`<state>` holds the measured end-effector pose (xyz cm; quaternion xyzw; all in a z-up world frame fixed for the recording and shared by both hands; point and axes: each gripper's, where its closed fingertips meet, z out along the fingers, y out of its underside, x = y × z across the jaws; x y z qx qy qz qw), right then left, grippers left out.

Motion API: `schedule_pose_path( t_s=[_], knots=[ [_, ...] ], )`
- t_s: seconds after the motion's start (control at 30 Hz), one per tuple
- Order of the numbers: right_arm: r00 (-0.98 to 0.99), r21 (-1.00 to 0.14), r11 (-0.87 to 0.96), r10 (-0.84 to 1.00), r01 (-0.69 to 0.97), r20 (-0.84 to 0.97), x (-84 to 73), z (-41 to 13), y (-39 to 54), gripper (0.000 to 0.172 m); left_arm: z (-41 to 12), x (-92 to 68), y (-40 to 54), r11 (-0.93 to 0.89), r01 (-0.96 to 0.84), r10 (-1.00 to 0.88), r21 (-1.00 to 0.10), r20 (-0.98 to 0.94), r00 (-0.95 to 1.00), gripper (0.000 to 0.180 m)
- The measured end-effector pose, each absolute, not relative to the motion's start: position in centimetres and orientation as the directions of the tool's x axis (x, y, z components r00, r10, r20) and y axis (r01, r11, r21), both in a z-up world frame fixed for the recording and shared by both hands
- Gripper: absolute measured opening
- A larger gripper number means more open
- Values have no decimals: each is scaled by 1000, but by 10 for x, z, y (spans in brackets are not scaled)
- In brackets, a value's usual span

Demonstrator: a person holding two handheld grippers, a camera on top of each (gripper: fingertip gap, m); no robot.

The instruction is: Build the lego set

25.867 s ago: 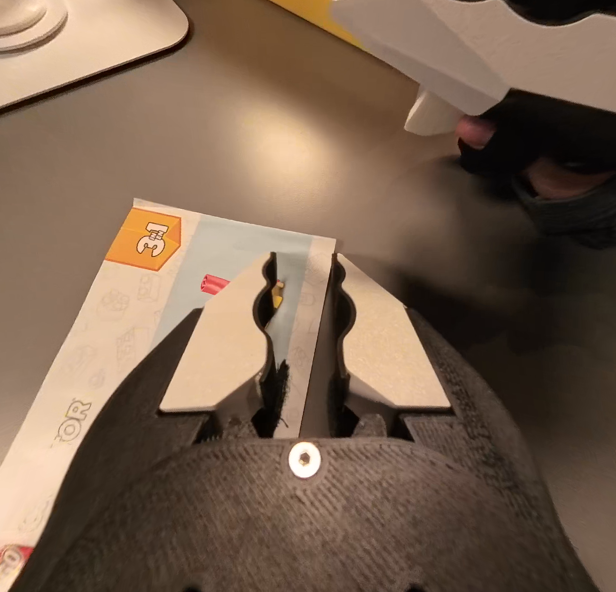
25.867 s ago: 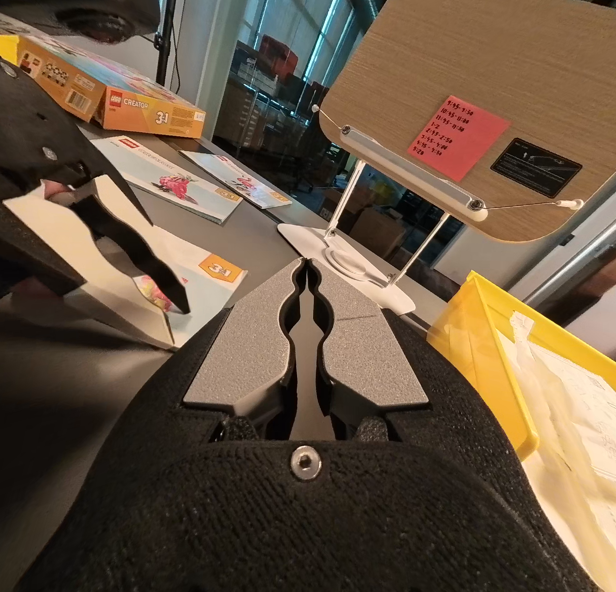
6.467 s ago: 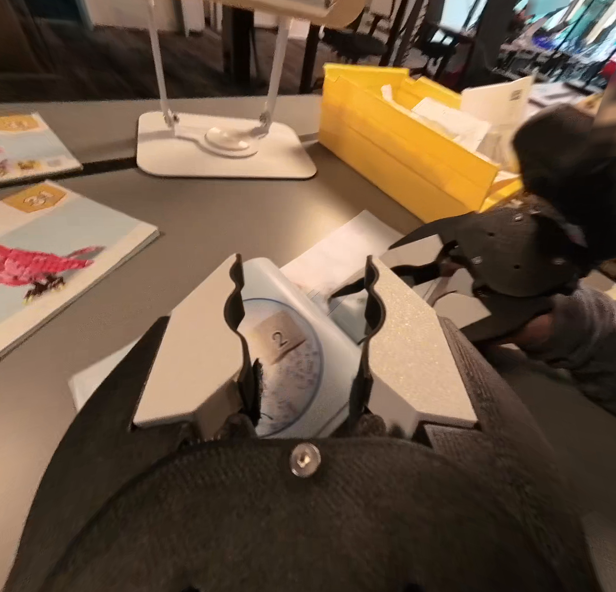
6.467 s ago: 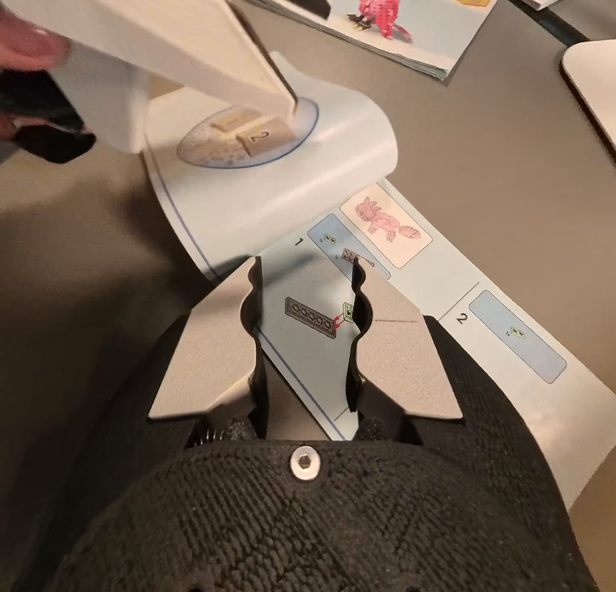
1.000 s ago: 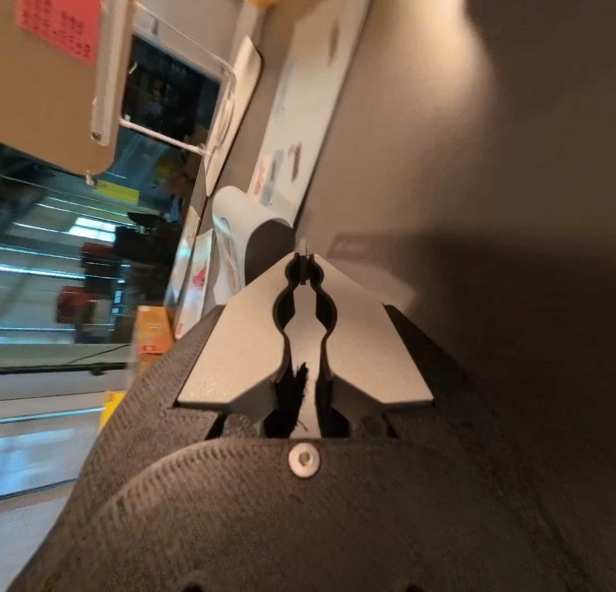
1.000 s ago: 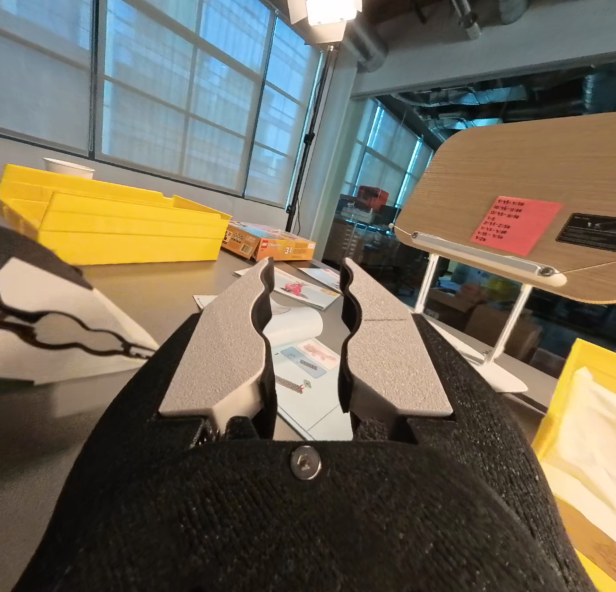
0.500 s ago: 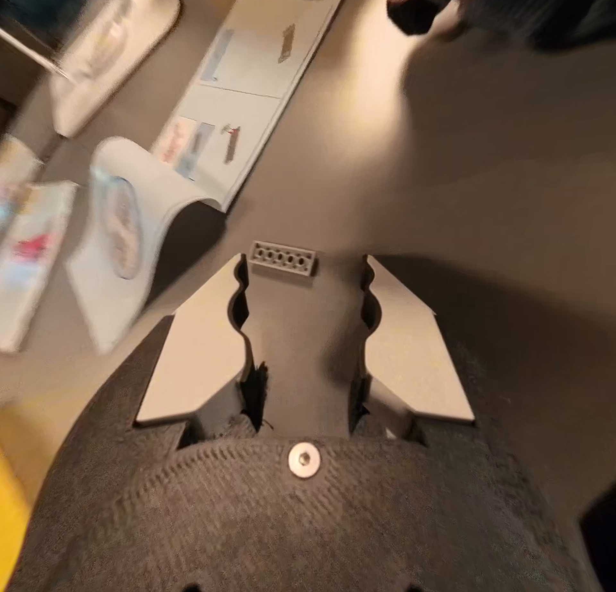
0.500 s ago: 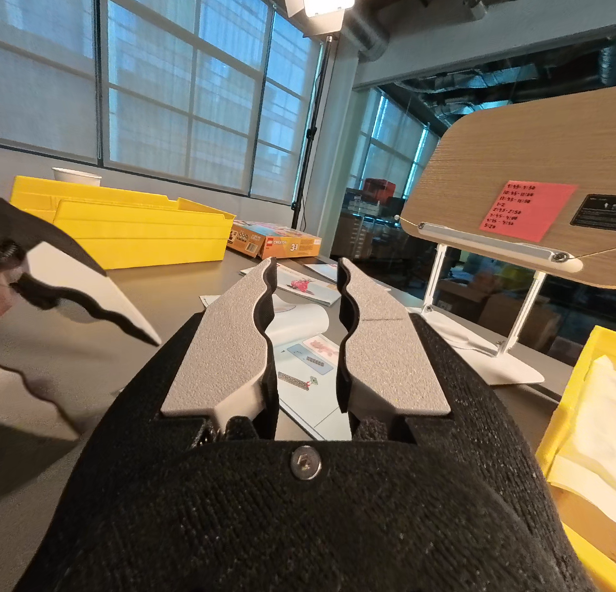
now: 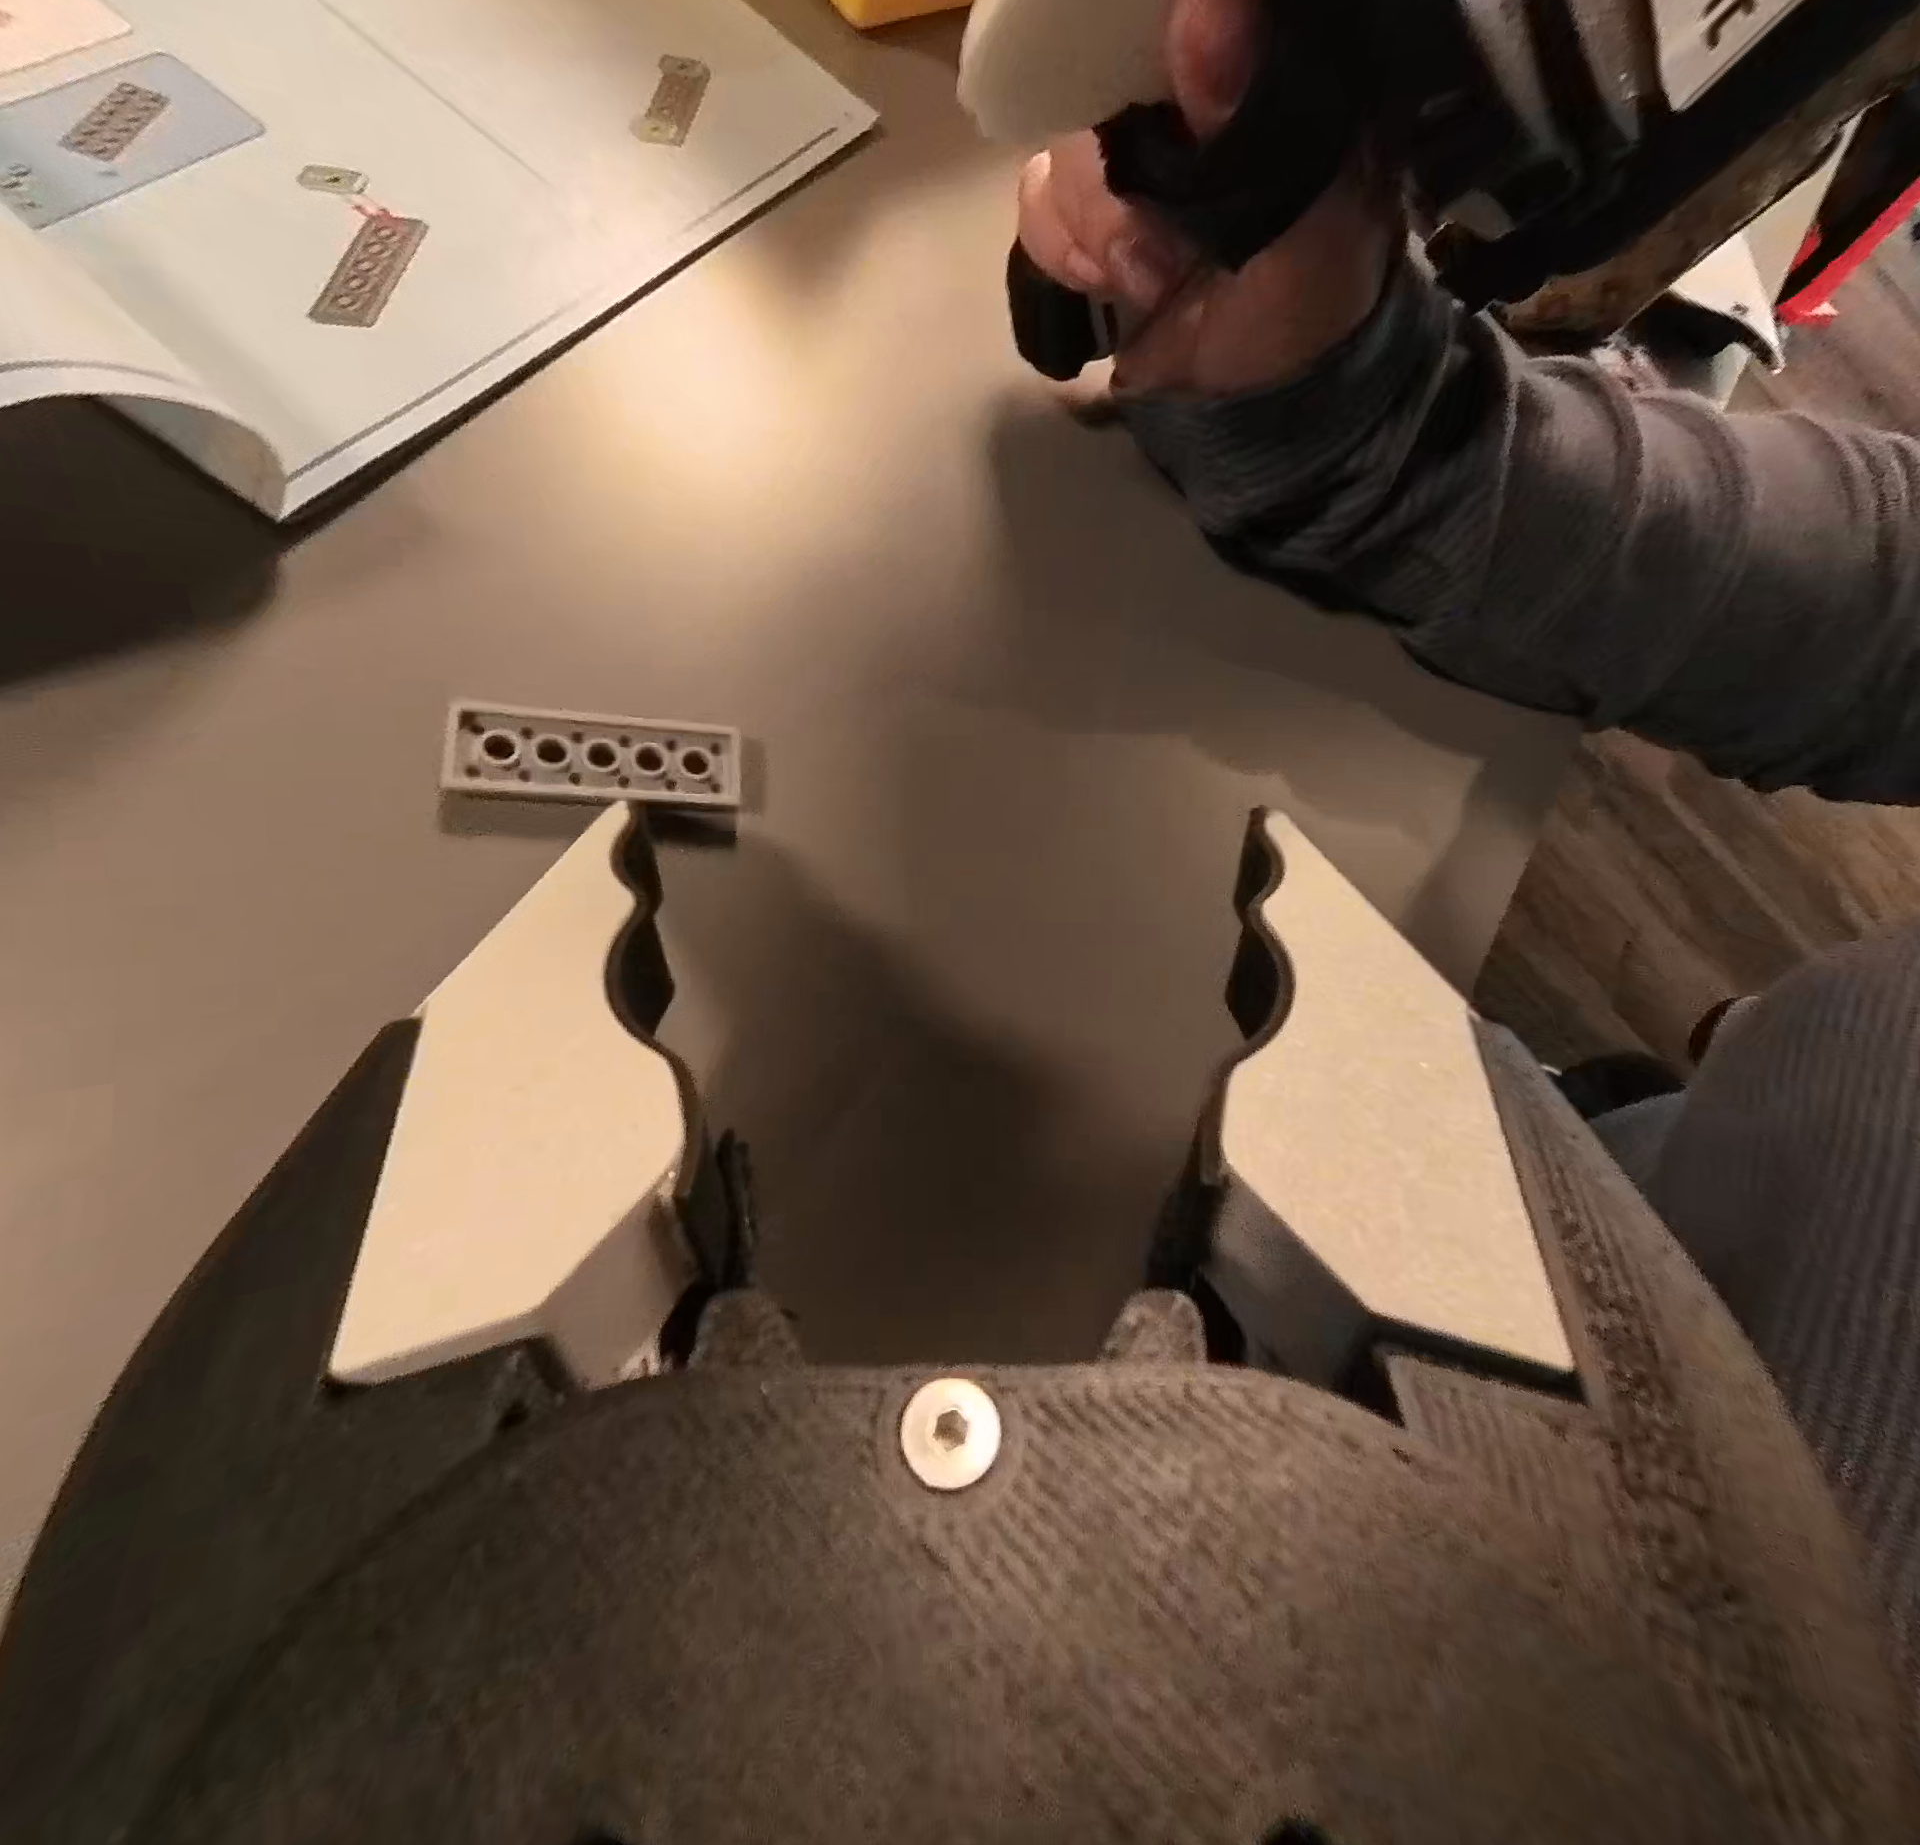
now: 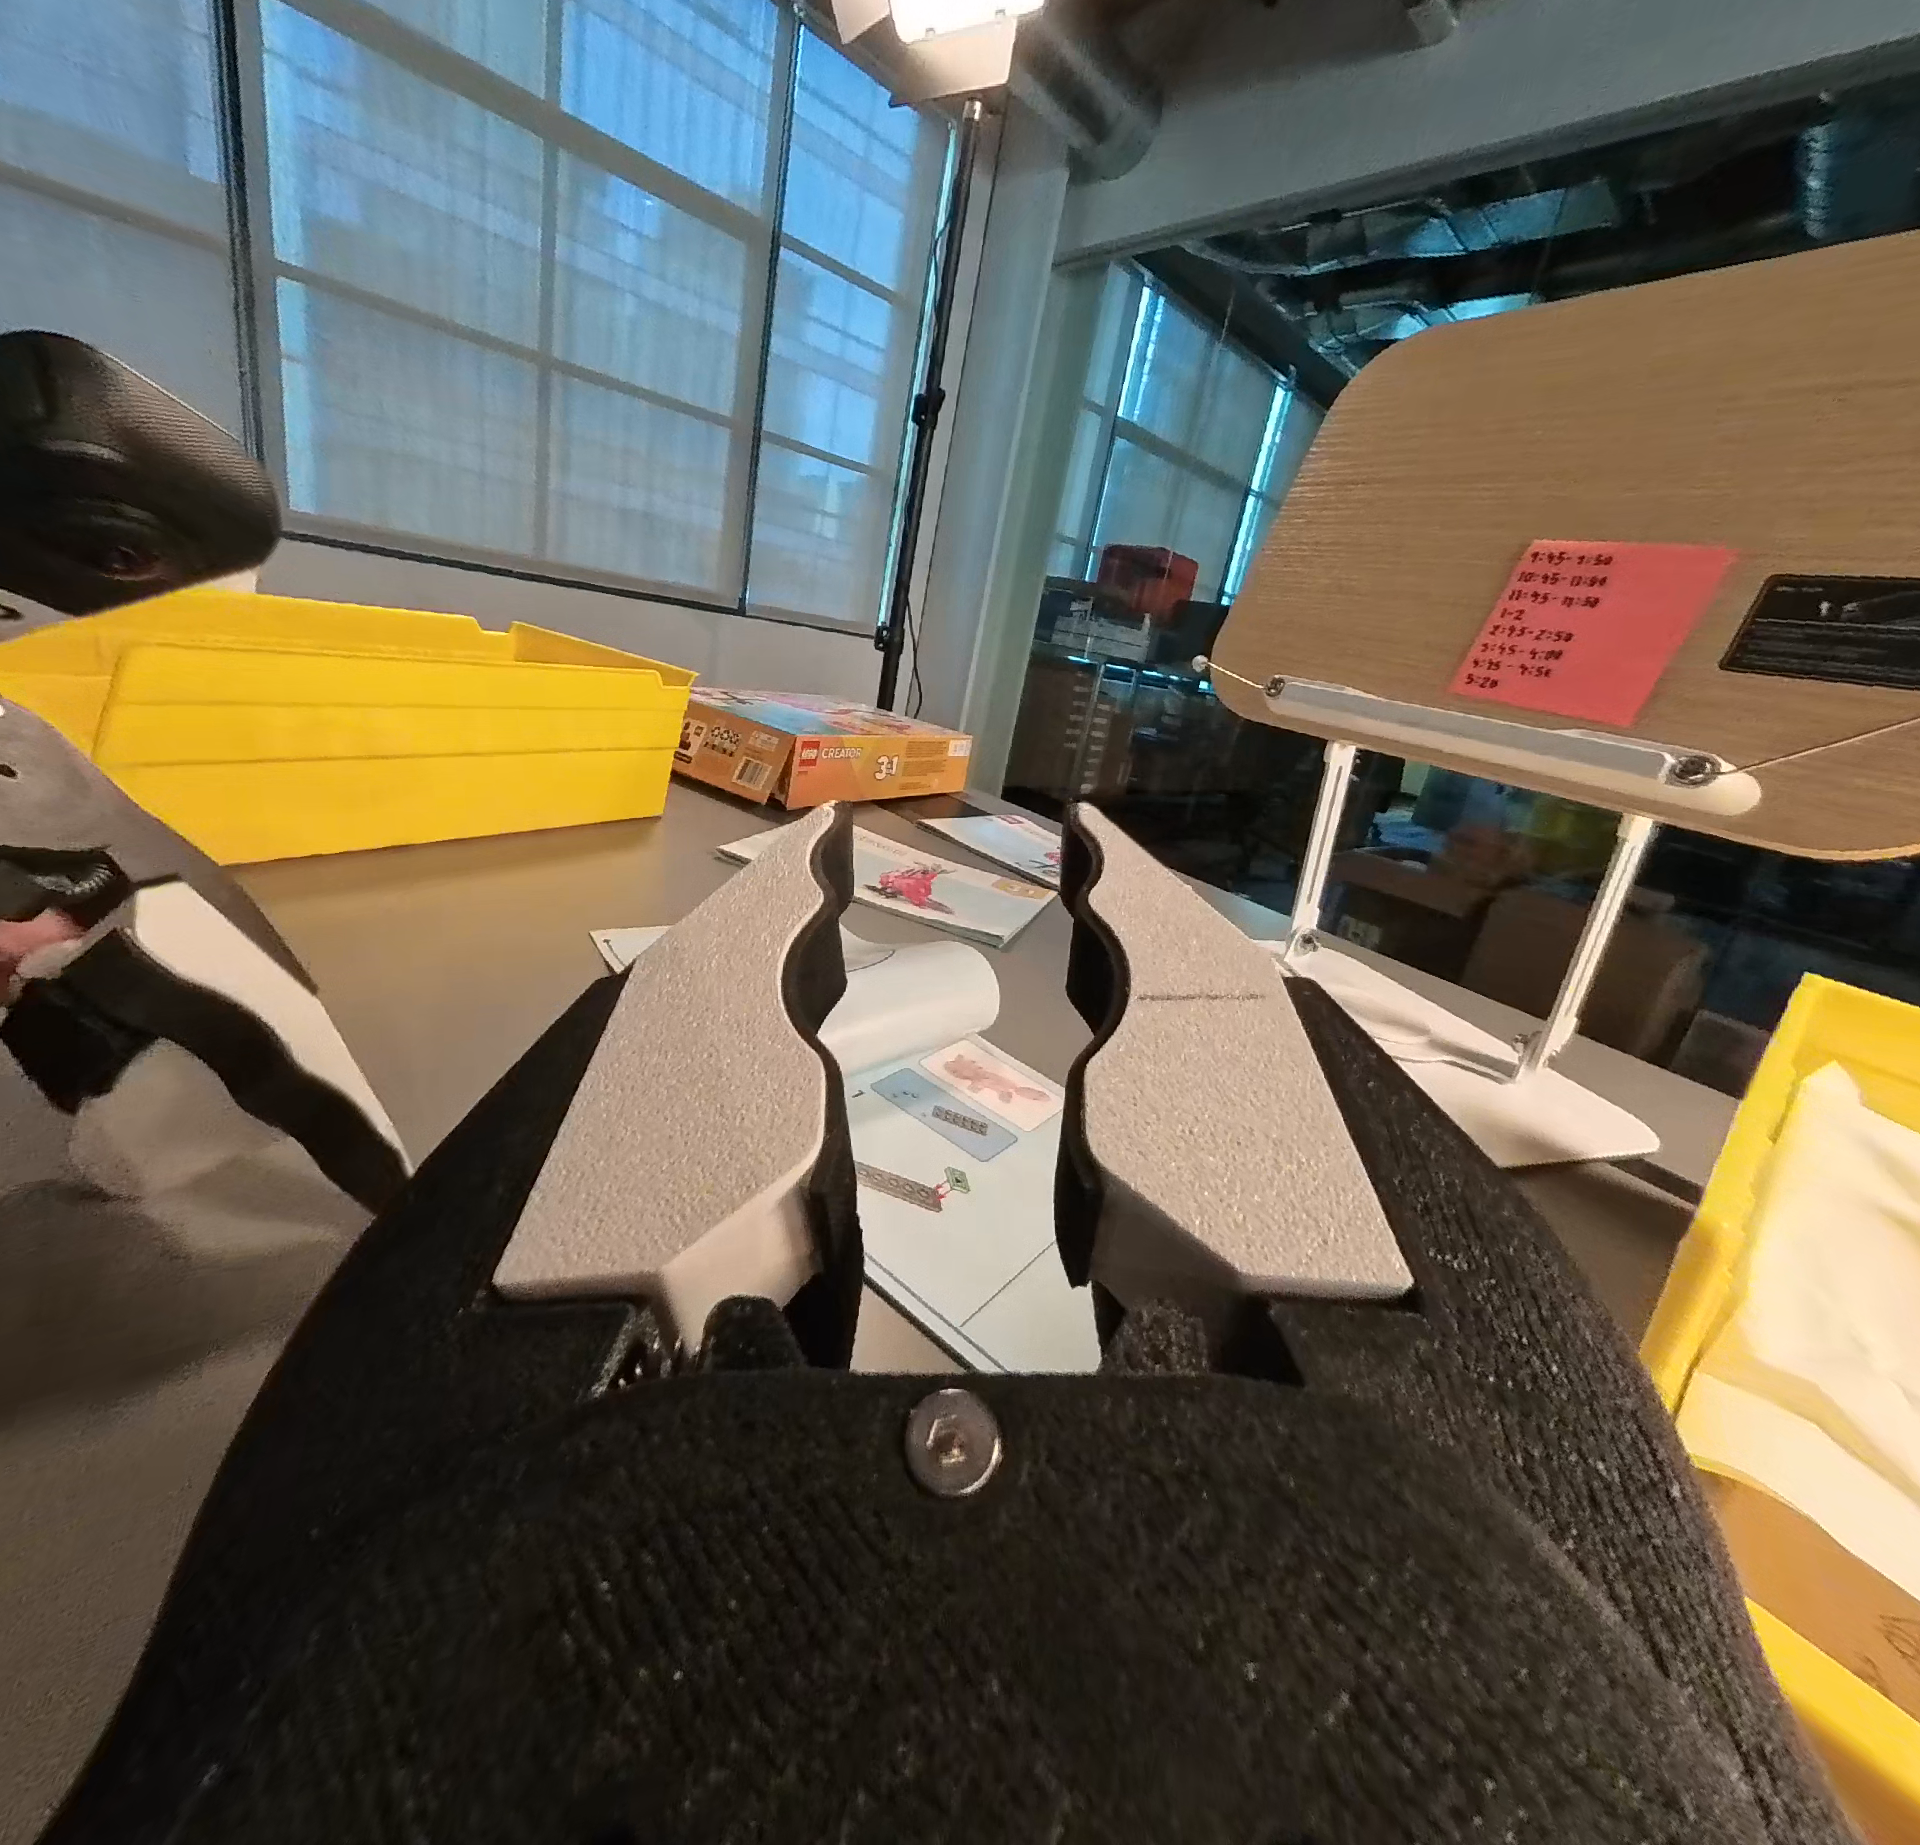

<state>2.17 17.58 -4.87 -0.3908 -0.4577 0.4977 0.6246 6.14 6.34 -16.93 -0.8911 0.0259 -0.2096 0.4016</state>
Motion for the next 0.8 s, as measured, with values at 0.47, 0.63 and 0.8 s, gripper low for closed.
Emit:
schedule_pose_path(
  t_s=[0.47,0.63,0.8],
  knots=[
    [93,-946,190,981,-264,171,22,-48,178,39,-143,51,95,-506,58,-244,-860,208,947,89],
    [85,-948,189,981,-258,172,21,-49,176,38,-161,11,92,-550,-272,-356,-790,-73,932,63],
    [82,-949,186,982,-256,171,21,-50,176,37,-171,3,96,-510,-412,-516,-755,-114,849,47]
  ],
)
